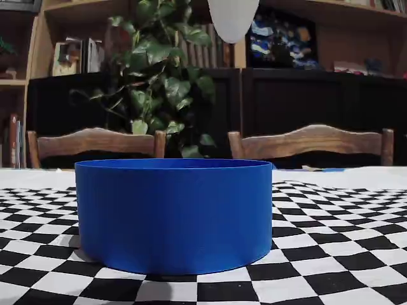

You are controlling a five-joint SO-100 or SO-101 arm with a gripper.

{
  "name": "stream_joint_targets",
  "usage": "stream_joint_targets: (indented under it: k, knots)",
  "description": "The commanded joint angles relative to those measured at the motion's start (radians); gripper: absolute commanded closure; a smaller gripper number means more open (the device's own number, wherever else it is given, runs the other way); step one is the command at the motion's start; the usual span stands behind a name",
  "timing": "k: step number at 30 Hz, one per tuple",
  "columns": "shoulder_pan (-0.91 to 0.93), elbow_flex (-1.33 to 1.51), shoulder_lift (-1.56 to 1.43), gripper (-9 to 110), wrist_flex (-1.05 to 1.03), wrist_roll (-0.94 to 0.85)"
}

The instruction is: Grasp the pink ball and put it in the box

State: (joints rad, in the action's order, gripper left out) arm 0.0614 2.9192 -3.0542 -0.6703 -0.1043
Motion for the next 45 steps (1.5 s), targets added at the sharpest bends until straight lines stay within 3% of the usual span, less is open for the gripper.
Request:
stream_joint_targets:
  k: [1, 18, 45]
  knots:
    - [0.002, 0.046, -0.044, 101, -0.002, 0.009]
    - [-0.011, 0.19, -0.198, 101, -0.146, 0.012]
    - [-0.011, 0.19, -0.198, 101, -0.146, 0.015]
